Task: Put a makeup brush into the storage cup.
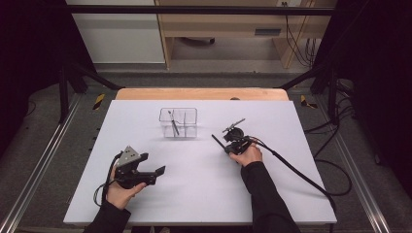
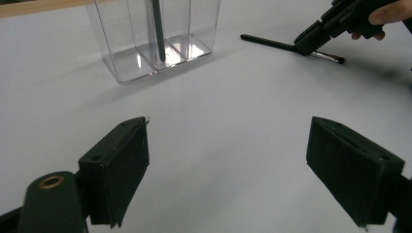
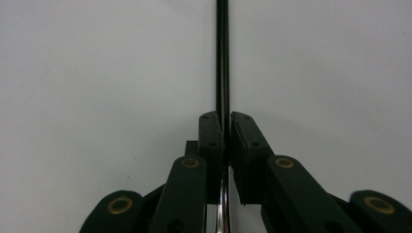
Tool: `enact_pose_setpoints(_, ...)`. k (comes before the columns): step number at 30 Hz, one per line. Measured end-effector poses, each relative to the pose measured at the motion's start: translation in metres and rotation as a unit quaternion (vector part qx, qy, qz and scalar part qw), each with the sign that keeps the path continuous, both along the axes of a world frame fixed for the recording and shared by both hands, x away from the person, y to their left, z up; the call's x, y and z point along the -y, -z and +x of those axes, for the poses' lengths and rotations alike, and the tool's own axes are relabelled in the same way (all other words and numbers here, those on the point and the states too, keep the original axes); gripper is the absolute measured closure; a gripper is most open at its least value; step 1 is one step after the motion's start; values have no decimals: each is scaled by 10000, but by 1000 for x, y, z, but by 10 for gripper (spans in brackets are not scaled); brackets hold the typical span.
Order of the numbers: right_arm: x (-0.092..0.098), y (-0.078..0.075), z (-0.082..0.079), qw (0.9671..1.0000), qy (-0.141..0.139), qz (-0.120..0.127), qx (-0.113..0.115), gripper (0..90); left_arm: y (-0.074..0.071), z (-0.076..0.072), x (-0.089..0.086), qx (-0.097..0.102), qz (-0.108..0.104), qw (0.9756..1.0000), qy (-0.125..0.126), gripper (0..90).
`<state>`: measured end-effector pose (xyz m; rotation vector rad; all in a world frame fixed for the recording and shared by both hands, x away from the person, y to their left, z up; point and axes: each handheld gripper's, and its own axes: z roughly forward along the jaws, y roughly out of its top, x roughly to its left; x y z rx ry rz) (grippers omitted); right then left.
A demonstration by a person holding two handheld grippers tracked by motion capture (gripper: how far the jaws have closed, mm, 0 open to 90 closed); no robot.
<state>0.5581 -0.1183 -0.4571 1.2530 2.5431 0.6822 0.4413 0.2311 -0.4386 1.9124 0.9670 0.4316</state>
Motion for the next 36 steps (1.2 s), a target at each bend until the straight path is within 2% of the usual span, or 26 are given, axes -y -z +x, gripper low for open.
enact_pose_setpoints(4,1,-5,1,10000,-1,47,38,741,0,0,0,-2,1,10000,8,149)
enact_pose_setpoints(10,-4,-10,9,9997,-135,-171,-59,708,0,0,-1,-5,-7,10000,12,149)
enact_pose_setpoints(15,-5,-8,15,9994,-142,-282,-161,724,0,1,-1,-8,-18,10000,13,150)
enact_pose_setpoints(26,-10,-6,14,9980,-255,-390,-417,796,0,1,-1,-36,-4,10000,26,150)
enact_pose_setpoints(36,-12,-6,15,9978,-203,-400,-484,842,0,1,-1,-49,0,10000,38,150)
